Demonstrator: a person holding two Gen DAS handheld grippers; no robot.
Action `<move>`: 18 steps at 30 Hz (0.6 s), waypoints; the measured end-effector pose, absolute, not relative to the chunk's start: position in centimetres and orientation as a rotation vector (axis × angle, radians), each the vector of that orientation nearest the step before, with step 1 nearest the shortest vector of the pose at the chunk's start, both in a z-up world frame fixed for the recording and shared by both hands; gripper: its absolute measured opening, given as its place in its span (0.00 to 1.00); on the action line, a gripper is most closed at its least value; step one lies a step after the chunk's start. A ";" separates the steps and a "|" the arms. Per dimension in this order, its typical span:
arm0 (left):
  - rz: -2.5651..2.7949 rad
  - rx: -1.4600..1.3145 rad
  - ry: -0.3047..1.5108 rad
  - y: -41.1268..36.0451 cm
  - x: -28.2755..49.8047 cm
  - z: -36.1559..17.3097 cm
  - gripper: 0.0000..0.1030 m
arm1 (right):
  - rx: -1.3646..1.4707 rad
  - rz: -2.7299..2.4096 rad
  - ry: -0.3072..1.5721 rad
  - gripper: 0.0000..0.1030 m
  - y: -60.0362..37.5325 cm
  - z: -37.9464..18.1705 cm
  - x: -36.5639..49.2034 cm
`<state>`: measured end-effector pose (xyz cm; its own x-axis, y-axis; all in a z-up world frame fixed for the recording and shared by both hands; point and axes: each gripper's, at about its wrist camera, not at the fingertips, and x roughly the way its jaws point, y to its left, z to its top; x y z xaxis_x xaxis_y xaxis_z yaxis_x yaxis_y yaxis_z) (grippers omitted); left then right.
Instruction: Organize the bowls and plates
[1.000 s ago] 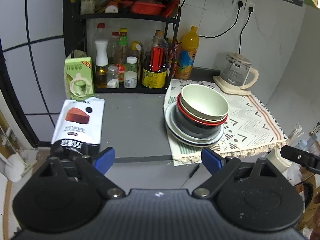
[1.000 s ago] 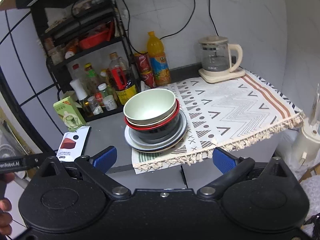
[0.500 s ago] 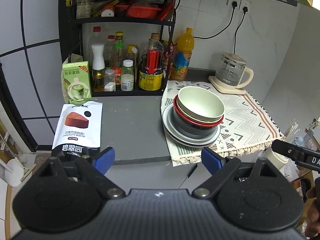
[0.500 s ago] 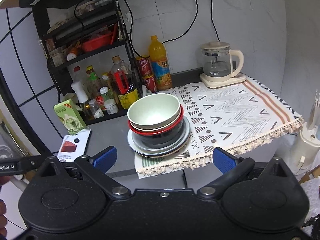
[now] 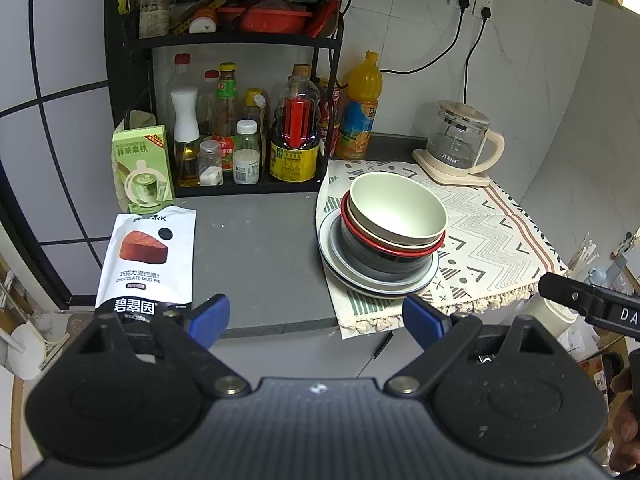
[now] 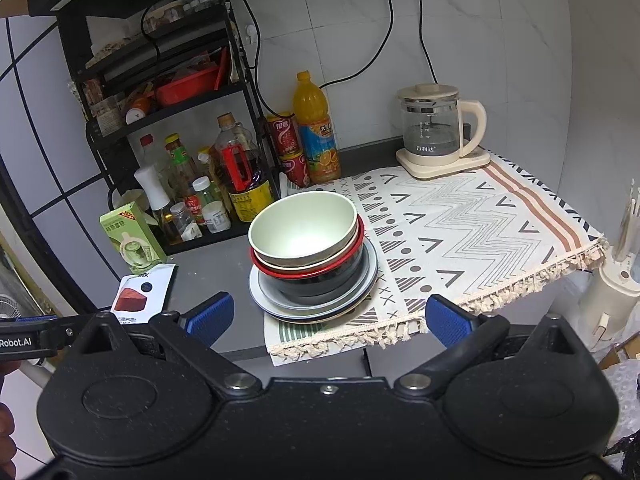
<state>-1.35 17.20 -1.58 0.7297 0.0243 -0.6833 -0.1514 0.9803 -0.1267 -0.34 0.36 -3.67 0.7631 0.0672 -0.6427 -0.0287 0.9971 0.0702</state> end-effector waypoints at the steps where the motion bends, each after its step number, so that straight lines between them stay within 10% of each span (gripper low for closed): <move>1: 0.096 -0.179 0.748 17.1 -1.3 -1.6 0.89 | 0.055 0.049 0.700 1.00 0.3 -3.6 -0.3; 18: 0.089 -0.190 0.762 15.9 0.0 -2.0 0.89 | 0.031 0.039 0.713 1.00 -0.7 -3.5 0.7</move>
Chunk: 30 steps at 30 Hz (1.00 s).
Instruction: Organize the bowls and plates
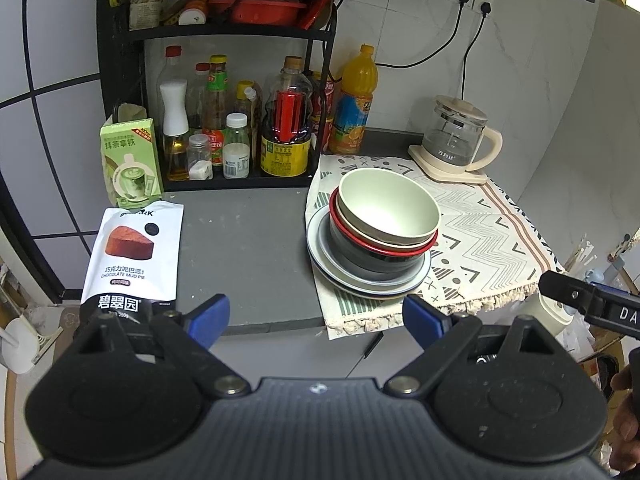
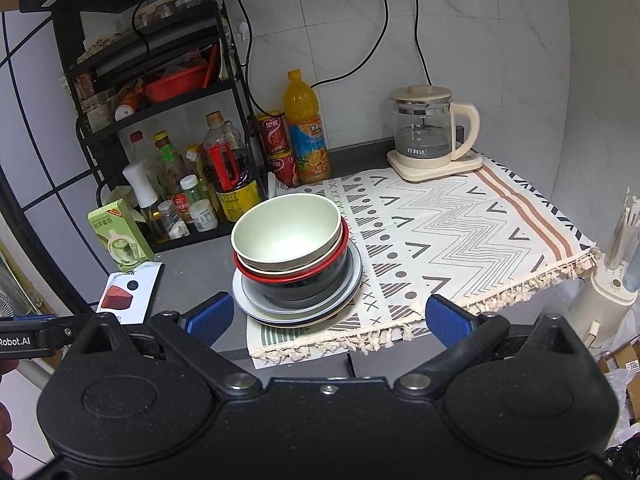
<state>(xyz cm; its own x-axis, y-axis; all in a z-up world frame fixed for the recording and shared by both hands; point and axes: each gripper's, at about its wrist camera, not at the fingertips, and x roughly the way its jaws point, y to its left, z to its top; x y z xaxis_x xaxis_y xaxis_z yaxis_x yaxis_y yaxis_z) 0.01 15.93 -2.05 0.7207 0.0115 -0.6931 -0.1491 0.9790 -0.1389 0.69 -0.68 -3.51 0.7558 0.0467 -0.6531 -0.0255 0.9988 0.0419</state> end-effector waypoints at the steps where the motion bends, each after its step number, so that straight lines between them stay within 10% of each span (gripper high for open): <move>1: 0.089 -0.189 0.762 15.9 0.1 -2.0 0.89 | 0.030 0.039 0.712 1.00 -0.8 -3.5 0.7; 30: 0.064 -0.169 0.818 12.8 1.7 -2.7 0.89 | -0.001 0.009 0.742 1.00 -2.5 -4.1 0.8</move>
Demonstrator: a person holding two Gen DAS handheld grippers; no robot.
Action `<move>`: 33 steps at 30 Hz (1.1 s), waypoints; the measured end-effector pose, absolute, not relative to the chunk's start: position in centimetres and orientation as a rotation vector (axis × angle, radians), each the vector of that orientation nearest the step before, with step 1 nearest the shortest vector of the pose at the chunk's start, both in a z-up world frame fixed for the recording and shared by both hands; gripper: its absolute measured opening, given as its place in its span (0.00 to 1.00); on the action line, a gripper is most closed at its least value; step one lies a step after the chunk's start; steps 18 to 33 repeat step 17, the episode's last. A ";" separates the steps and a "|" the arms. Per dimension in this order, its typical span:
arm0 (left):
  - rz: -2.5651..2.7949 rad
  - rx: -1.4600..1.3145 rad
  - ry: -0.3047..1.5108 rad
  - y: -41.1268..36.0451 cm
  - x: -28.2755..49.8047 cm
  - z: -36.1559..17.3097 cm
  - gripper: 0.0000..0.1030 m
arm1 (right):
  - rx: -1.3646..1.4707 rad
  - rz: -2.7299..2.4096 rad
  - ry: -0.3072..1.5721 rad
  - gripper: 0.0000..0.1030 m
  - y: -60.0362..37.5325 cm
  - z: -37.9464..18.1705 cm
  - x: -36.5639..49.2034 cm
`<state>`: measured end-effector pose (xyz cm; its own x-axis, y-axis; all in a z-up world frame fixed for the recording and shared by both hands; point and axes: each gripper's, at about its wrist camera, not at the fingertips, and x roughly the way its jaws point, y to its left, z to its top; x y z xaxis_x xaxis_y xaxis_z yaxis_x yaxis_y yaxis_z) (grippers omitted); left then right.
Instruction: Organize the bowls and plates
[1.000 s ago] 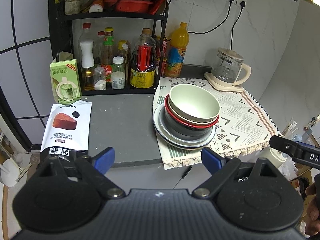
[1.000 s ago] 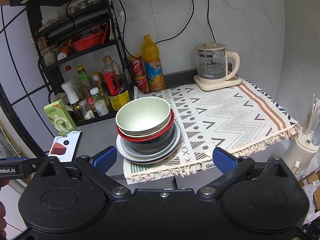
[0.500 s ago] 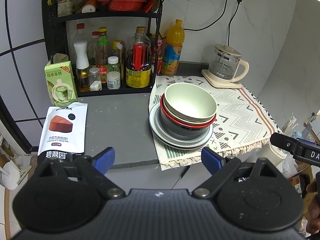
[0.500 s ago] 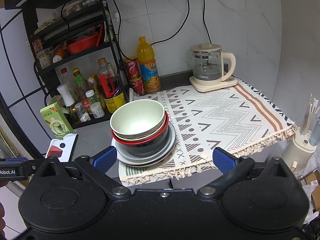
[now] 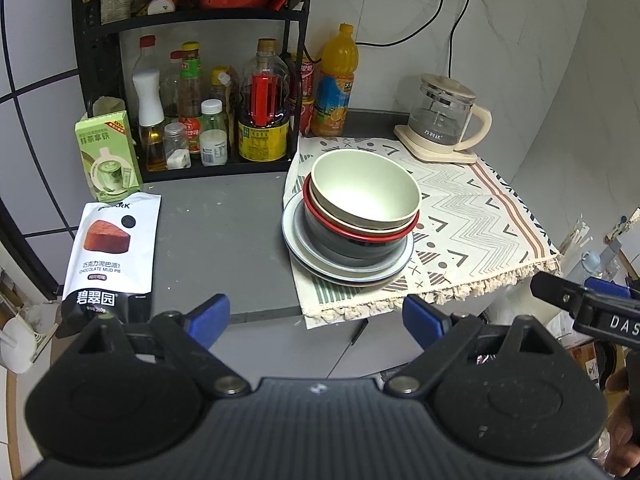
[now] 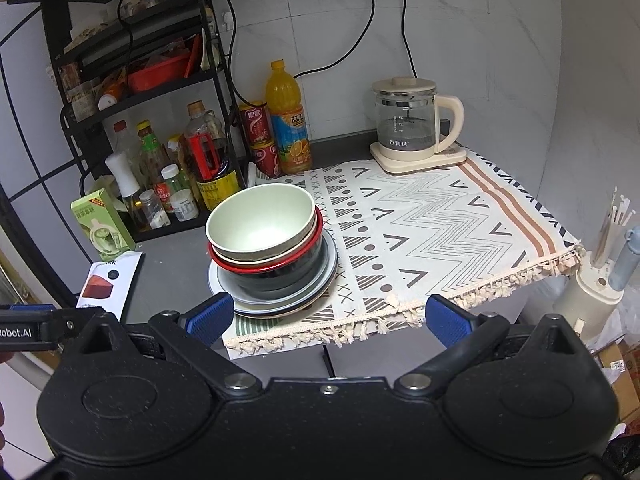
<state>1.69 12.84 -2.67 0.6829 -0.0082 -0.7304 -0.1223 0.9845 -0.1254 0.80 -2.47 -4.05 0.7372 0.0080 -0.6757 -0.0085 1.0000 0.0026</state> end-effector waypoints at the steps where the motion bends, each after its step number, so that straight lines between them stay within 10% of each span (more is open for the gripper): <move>1: 0.068 -0.169 0.819 12.7 1.7 -2.7 0.89 | -0.002 0.011 0.745 1.00 -2.6 -4.1 0.8; 33: 0.142 -0.200 0.816 10.4 1.8 -3.4 0.89 | -0.058 0.081 0.774 1.00 -4.5 -4.5 1.4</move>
